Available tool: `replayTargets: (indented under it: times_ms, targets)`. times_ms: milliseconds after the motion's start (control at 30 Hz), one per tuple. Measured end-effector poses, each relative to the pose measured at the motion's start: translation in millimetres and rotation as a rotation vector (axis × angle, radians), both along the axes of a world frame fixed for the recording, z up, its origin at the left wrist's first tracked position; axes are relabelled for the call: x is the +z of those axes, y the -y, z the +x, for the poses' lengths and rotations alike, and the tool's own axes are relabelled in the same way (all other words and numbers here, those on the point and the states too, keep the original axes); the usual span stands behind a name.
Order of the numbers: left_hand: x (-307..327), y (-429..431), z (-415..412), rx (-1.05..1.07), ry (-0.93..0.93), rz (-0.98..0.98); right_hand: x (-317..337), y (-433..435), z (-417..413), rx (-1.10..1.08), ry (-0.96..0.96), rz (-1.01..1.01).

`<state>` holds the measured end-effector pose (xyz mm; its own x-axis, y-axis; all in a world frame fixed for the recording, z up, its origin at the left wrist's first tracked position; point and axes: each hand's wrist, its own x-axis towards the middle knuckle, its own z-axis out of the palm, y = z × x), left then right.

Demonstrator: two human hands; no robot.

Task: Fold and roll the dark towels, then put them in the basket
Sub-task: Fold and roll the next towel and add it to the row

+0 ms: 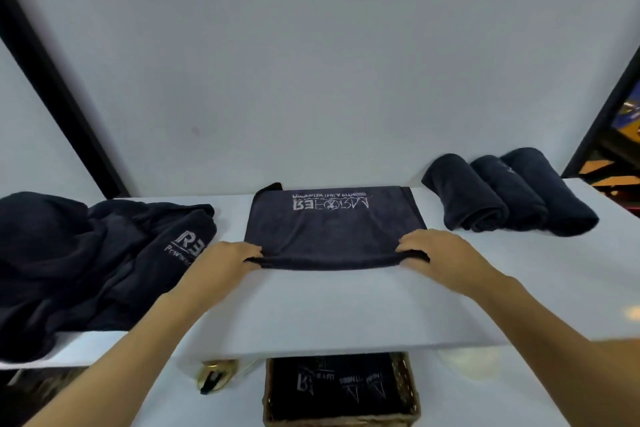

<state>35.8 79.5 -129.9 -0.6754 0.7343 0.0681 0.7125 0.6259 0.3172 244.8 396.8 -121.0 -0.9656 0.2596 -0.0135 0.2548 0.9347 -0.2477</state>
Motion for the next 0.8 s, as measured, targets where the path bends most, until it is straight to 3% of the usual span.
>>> replayTargets:
  times_ms: [100, 233, 333, 400, 467, 600, 800]
  targets:
    - [2, 14, 13, -0.043, -0.086, -0.029, 7, 17, 11, -0.042, 0.054, 0.158]
    - [16, 50, 42, -0.247, -0.003, -0.090, 19, 32, 54, 0.061, 0.189, 0.067]
    - [24, 64, 63, -0.267, 0.056, -0.151, 30, 46, 74, 0.099, 0.286, -0.020]
    - [27, 60, 65, -0.199, 0.118, -0.126, 36, 48, 73, 0.057, 0.274, -0.193]
    - [29, 46, 59, -0.102, 0.139, -0.046, 39, 42, 62, -0.017, 0.146, -0.340]
    - [17, 4, 19, 0.127, 0.071, 0.116, 32, 14, 16, -0.269, -0.132, -0.419]
    - [3, -43, -47, 0.478, 0.266, 0.174, 13, -28, -62, -0.489, -0.151, -0.580]
